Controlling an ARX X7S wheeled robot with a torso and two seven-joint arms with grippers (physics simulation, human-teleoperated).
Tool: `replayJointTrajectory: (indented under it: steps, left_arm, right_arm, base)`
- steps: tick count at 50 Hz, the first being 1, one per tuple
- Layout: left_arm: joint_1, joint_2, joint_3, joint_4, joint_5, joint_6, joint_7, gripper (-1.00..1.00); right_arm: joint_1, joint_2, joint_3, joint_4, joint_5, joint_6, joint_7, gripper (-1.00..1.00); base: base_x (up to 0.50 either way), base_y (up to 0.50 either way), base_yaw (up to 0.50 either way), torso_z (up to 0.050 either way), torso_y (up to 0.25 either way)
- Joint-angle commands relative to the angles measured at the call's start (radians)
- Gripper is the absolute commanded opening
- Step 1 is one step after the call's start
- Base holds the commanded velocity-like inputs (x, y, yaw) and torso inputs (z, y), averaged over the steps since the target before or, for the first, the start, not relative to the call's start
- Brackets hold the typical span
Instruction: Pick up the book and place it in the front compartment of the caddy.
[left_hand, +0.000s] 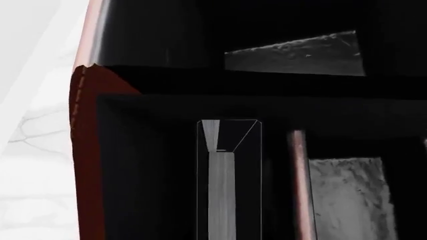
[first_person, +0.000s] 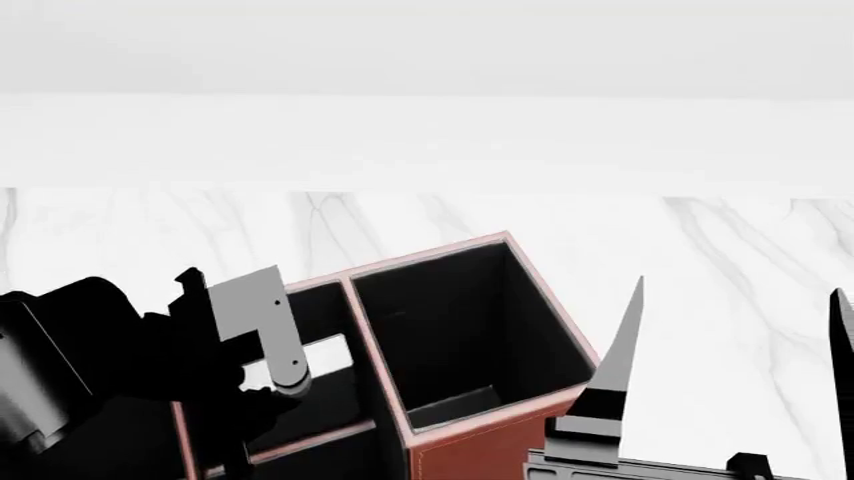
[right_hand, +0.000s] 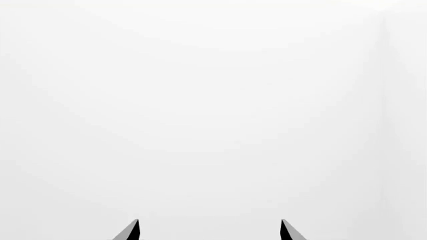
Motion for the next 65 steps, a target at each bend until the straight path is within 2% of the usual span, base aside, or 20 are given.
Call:
replayJointTrajectory:
  steps: [1,5,6,35,48,53,56,65]
  left_arm:
    - [0.047,0.026,0.000,-0.061,0.093,0.034,-0.053,-1.00]
    - [0.049,0.033,0.001,-0.079,0.101,0.045,-0.061,-1.00]
    - [0.049,0.035,0.000,-0.083,0.100,0.043,-0.060,1.00]
    - [0.049,0.021,0.000,-0.047,0.101,0.027,-0.067,1.00]
    - [0.020,-0.094,-0.011,0.260,0.056,-0.119,-0.153,1.00]
    - [0.017,-0.109,-0.023,0.298,0.042,-0.140,-0.173,1.00]
    - [0.011,-0.142,-0.031,0.382,0.022,-0.182,-0.206,1.00]
    - [0.020,-0.188,-0.110,0.490,-0.035,-0.190,-0.304,1.00]
  right_arm:
    - [0.004,-0.001,-0.006,0.001,-0.004,-0.001,-0.001,1.00]
    - [0.005,-0.001,-0.007,0.001,-0.003,-0.001,-0.001,1.00]
    - [0.006,0.000,-0.007,0.000,-0.002,0.002,0.000,1.00]
    - [0.007,0.002,-0.012,-0.004,0.000,-0.001,0.004,1.00]
    - [0.010,0.000,-0.024,-0.010,-0.002,0.005,0.008,1.00]
    - [0.010,-0.002,-0.031,-0.007,-0.007,0.003,0.007,1.00]
    - [0.012,-0.002,-0.032,-0.009,-0.006,0.004,0.008,1.00]
    - [0.011,-0.002,-0.037,-0.006,-0.010,0.001,0.008,1.00]
  base:
    - [0.00,0.00,-0.01,0.000,0.000]
    - [0.00,0.00,-0.01,0.000,0.000]
    - [0.00,0.00,-0.01,0.000,0.000]
    - [0.01,0.00,-0.01,0.000,0.000]
    - [0.01,0.00,-0.01,0.000,0.000]
    - [0.00,0.00,0.00,0.000,0.000]
    - [0.00,0.00,0.00,0.000,0.000]
    - [0.00,0.00,0.00,0.000,0.000]
